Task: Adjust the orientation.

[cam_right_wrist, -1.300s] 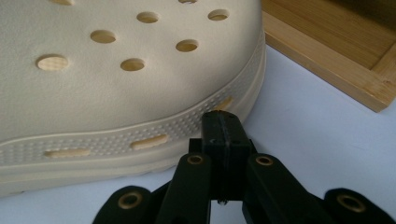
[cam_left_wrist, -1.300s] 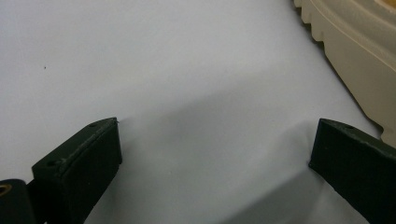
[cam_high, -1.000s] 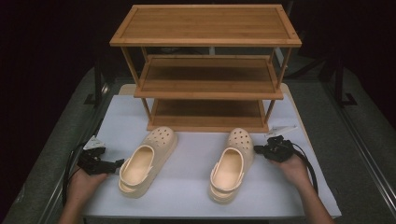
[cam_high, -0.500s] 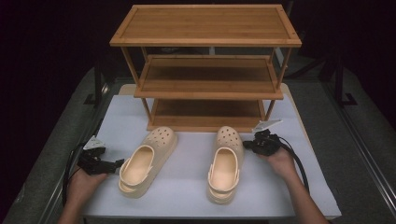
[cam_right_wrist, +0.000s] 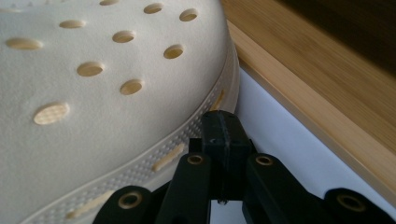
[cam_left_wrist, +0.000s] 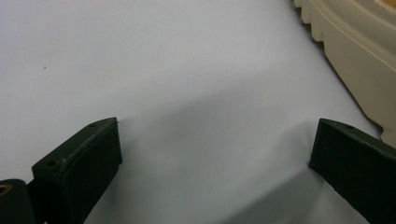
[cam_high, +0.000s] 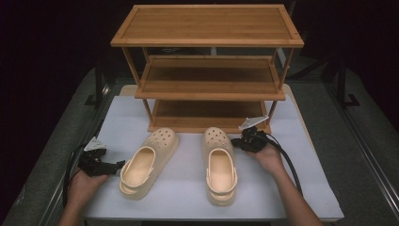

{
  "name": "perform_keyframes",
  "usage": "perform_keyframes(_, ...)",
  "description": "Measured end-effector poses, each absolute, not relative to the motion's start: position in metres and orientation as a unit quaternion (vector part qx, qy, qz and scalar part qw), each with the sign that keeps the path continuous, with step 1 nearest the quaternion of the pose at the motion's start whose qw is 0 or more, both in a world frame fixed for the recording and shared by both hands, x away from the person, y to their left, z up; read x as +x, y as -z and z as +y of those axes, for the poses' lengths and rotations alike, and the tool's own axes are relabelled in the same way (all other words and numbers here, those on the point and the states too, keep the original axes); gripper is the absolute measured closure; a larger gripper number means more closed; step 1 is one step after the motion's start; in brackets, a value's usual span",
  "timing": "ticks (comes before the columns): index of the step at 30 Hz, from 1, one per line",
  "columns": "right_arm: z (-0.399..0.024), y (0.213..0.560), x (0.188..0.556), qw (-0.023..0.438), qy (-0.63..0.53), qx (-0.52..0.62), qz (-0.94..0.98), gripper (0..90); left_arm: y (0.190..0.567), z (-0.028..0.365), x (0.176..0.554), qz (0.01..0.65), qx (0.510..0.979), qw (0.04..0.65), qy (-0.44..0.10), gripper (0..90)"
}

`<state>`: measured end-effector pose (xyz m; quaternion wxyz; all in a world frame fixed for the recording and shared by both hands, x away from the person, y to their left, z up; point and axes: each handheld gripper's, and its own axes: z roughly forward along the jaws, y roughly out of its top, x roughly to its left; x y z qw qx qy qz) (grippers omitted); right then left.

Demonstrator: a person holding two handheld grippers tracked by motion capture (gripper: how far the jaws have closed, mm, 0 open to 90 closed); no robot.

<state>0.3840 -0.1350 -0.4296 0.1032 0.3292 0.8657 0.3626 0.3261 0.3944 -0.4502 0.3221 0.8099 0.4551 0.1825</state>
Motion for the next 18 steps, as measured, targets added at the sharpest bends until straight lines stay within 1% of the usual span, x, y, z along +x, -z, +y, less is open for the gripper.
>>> perform_keyframes(18, -0.091, 0.424, 0.392, 0.088, -0.374, 0.302, 0.872, 89.9, 0.45, 0.394, 0.326, 0.456, 0.809, 0.323, -0.182, 1.1)
